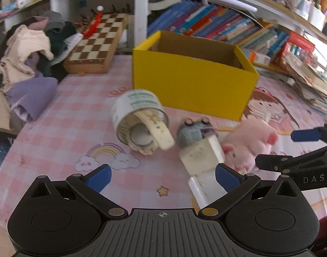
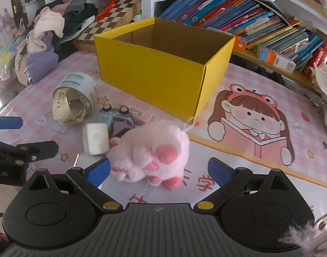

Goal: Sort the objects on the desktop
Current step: 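Move left gripper toward white power adapter while right gripper approaches pink plush pig, then close left gripper on white power adapter while right gripper closes on pink pig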

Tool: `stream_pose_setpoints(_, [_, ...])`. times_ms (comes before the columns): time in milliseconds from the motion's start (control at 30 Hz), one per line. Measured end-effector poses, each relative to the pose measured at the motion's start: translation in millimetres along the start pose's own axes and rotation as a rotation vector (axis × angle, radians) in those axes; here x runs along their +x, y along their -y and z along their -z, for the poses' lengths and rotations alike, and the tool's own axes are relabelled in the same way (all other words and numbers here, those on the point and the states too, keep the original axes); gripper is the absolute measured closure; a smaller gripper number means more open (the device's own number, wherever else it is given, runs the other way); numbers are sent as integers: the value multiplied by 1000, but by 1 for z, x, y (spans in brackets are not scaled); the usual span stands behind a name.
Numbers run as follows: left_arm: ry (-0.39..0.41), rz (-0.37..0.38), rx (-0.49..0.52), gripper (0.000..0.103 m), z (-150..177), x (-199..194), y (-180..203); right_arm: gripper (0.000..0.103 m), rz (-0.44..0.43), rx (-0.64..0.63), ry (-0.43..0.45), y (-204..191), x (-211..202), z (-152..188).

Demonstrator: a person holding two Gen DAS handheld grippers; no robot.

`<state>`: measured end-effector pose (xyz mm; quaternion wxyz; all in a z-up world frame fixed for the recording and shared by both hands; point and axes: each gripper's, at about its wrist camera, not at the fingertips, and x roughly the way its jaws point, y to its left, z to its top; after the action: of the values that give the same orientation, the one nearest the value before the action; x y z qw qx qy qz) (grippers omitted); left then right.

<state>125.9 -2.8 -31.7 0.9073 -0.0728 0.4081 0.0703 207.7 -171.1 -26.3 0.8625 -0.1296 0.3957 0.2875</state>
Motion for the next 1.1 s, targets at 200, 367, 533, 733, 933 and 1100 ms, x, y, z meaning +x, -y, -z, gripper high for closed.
stream_pose_setpoints(200, [-77,16,43,0,2,12,10,13,-24,35,-40,7,18,-6])
stream_pose_setpoints(367, [-108,49,146,0,5,24,32,14,-51,23,-48,6,28,-9])
stream_pose_setpoints(533, [-118,34,201,0,7,39,46,14,-83,-12,-40,4,33,-11])
stream_pose_setpoints(733, [-124,23,223,5,7,52,55,11,-112,-44,-51,5,39,-13])
stream_pose_setpoints(933, [-144,9,221,11,11,59,57,8,-133,-44,-60,7,47,-14])
stream_pose_setpoints(1100, [-137,15,190,12,12,59,54,5,-148,-41,-76,8,55,-15])
